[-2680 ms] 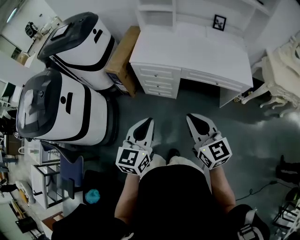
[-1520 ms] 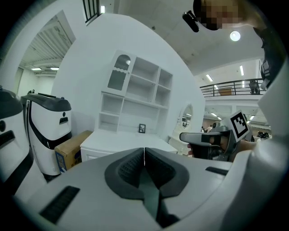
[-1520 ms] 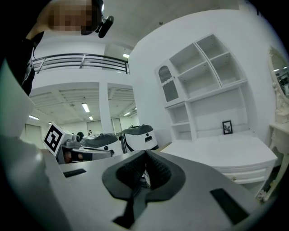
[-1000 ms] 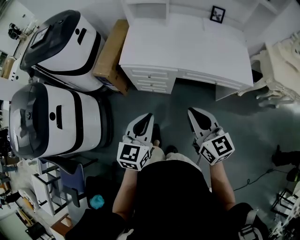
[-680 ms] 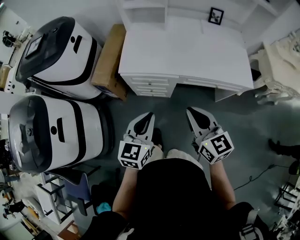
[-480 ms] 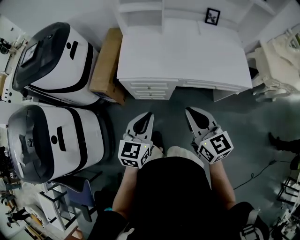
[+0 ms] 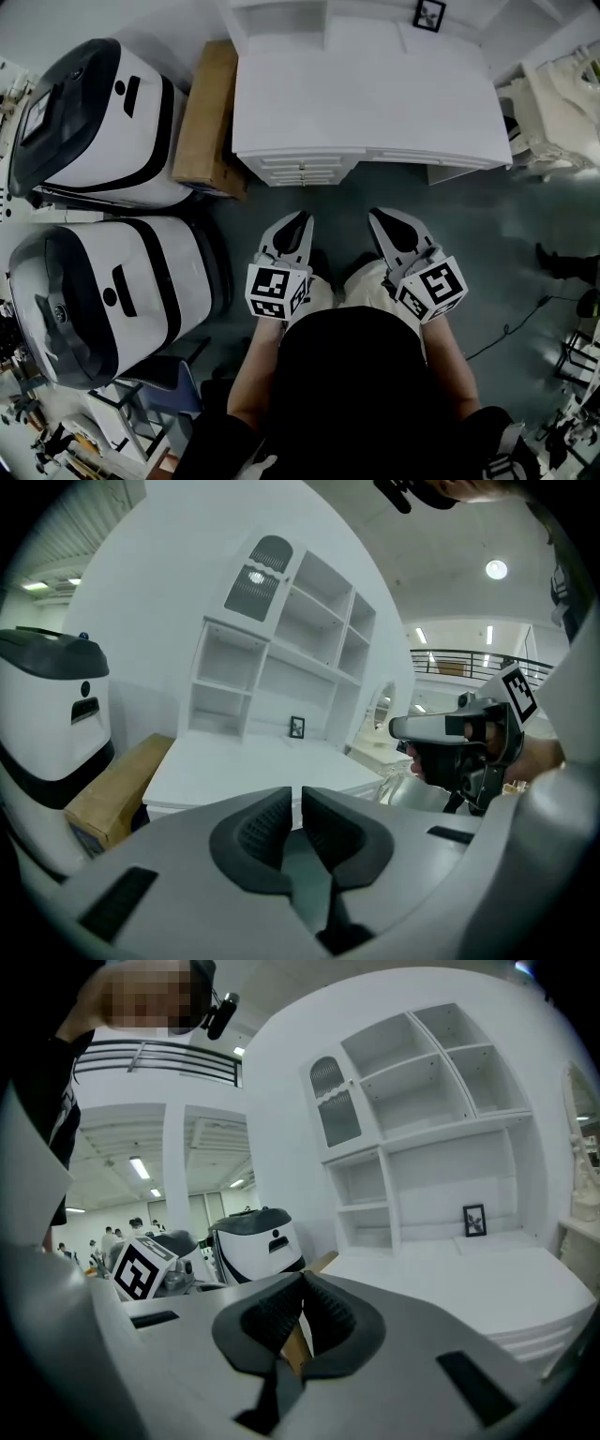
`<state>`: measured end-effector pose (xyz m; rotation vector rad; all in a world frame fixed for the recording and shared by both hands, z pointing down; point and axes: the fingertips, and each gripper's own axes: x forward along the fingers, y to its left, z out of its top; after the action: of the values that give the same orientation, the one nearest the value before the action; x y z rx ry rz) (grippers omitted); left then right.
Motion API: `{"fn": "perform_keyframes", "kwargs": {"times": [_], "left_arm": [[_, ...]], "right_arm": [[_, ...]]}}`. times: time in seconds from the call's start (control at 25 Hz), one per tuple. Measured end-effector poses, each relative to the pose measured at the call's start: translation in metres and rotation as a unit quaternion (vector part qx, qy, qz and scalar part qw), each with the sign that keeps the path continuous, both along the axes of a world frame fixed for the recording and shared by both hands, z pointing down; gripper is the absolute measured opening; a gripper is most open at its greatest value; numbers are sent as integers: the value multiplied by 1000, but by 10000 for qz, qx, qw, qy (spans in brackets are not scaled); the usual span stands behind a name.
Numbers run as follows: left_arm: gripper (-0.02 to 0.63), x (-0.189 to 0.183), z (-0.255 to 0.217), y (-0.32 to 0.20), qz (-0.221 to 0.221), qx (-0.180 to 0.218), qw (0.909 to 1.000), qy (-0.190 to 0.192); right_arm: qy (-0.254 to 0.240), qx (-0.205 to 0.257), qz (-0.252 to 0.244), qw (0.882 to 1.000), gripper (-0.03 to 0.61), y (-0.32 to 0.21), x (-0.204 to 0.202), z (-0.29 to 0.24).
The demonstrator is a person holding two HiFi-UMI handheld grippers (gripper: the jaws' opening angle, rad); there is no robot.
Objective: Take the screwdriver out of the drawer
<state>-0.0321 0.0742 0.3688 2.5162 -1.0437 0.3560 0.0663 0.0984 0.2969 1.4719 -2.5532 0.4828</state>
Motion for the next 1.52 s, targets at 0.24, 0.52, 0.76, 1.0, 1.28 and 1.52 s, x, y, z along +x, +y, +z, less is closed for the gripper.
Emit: {"fn": "perform_keyframes", "kwargs": {"times": [0.24,0.52,0.76,1.0,1.28,1.52], "left_arm": [[84,-2,36,-25,28,-275,9996,-80],[85,6,77,-58,140,-449,9988,-137],[103,18,123,-79,295,-679,9967,-322],[127,27,175,-104,360,-873,9946,-442],[146,21,234,-132,190,-1014,9919,-746],[160,21,280,-150,64,-1065,9880,-1115]], "right_arm": [[58,-209,59,9997,18,-20,-2,21],[148,-449,144,9988,18,-45,4,47],[164,-705,208,9972,18,-53,7,67],[172,-913,283,9953,18,-61,14,84],[206,-1156,324,9926,18,-64,17,112],[205,-1329,337,9903,18,-65,17,129]]}}
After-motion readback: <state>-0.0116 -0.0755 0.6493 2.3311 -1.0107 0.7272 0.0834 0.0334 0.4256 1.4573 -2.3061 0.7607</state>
